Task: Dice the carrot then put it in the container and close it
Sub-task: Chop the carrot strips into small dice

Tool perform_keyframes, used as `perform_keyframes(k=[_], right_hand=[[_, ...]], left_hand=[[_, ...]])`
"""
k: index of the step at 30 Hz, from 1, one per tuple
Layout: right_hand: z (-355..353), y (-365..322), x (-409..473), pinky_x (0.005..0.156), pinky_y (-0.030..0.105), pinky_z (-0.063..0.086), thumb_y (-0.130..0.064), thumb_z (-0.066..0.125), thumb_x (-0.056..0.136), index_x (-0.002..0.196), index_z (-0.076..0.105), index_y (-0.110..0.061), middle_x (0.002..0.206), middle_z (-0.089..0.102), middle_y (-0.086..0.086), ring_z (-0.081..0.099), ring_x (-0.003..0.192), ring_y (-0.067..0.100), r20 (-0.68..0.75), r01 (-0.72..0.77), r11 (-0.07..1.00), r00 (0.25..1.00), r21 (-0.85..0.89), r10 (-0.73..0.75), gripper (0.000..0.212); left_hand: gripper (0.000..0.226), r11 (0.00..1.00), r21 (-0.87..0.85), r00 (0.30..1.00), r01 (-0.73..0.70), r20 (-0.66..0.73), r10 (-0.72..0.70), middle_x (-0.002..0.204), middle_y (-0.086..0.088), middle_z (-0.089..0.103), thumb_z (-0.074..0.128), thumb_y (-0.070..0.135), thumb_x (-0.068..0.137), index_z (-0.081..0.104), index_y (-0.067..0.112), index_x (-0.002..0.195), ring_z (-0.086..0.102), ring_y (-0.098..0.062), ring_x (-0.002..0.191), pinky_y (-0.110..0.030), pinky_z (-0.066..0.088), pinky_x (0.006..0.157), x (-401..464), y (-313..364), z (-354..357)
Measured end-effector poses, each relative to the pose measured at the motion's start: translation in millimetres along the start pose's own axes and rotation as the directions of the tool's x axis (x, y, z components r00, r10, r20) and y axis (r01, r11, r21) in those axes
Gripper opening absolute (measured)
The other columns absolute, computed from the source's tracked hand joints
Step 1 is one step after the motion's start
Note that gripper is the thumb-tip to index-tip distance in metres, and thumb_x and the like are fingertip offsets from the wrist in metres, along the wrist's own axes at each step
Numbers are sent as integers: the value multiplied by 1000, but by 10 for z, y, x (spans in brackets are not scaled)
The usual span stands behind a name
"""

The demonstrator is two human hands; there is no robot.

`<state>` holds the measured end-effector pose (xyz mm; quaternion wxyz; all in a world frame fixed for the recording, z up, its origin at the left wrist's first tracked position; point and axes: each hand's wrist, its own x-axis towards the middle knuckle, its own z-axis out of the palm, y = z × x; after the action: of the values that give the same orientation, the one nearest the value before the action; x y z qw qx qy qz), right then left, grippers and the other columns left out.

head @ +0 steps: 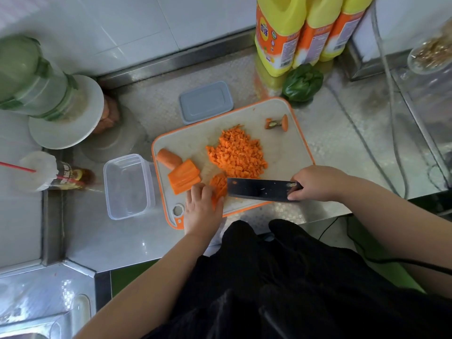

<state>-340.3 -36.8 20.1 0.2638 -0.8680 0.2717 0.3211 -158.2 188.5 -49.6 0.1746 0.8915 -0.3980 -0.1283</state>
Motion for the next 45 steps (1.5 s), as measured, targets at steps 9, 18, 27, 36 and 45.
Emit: perform_keyframes(k=[9,18,27,36,45], right_hand=[[32,25,45,52,28,34,-43,55,90,77,54,-20,71,51,-5,48,63,11,-69,-46,998,997,-30,44,27],[159,-242,-63,67,29,34,-42,46,97,81,45,-17,86,52,4,56,89,25,-168,-119,982,975,149,144,29],[261,-854,-18,69,32,34,-31,37,101,103,55,-7,105,62,15,59,98,34,-232,-58,980,967,191,103,30],[412,-1028,124,73,33,44,-21,40,100,112,57,-5,109,64,13,62,101,31,-152,-136,980,976,143,157,26],[440,-1079,291,72,34,40,-31,40,102,92,54,-8,99,61,15,60,101,34,-146,-212,932,954,294,263,28]], left_hand=[[20,998,-11,998,-55,-32,55,101,-9,56,72,23,86,63,7,94,46,-31,101,-44,46,77,76,1,1],[15,990,-103,993,-96,-76,89,98,-7,55,76,18,82,65,10,87,46,-27,98,-41,49,77,130,6,88],[24,959,-169,969,-226,-143,203,96,-7,55,55,29,89,61,6,88,50,-26,91,-27,41,82,260,-12,130],[20,928,-220,948,-301,-177,265,95,-12,59,54,20,87,63,1,86,50,-26,88,-28,42,80,335,-121,210],[17,919,-149,916,-366,-230,328,95,-12,59,55,16,91,62,2,85,52,-30,84,-38,47,78,327,-147,281]])
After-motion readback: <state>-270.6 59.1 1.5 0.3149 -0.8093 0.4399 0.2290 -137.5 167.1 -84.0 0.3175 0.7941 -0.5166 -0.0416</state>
